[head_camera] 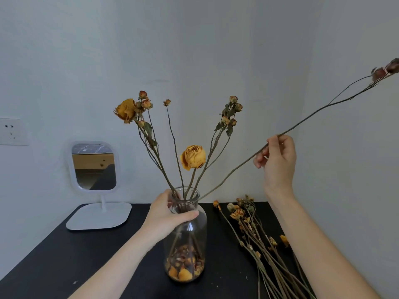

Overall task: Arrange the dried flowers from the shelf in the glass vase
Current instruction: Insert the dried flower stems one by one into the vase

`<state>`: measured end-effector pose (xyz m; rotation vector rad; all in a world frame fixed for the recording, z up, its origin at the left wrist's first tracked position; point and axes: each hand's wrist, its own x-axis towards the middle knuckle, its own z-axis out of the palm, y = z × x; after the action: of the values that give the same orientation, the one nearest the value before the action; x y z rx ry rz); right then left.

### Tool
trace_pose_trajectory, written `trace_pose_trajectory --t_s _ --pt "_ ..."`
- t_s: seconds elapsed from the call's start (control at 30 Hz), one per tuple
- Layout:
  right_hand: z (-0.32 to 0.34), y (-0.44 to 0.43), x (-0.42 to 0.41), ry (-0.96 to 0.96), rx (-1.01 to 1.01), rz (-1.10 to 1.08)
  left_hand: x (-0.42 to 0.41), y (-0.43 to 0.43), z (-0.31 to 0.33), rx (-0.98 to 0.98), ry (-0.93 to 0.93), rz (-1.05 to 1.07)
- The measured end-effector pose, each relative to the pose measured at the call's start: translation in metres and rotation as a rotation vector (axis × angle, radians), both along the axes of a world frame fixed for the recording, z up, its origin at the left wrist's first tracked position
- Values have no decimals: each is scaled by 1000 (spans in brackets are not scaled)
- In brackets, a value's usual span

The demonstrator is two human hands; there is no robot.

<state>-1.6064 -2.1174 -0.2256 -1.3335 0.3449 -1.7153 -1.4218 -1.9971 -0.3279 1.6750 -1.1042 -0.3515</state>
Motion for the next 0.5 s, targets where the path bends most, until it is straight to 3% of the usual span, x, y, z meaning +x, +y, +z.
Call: trace_pose_trajectory --t_s 0.27,0.5 --pt "7 1 5 7 -31 9 4 -8 -6 -4 -99 68" --pt "-7 9 22 343 -101 56 5 -9 -9 16 -86 69"
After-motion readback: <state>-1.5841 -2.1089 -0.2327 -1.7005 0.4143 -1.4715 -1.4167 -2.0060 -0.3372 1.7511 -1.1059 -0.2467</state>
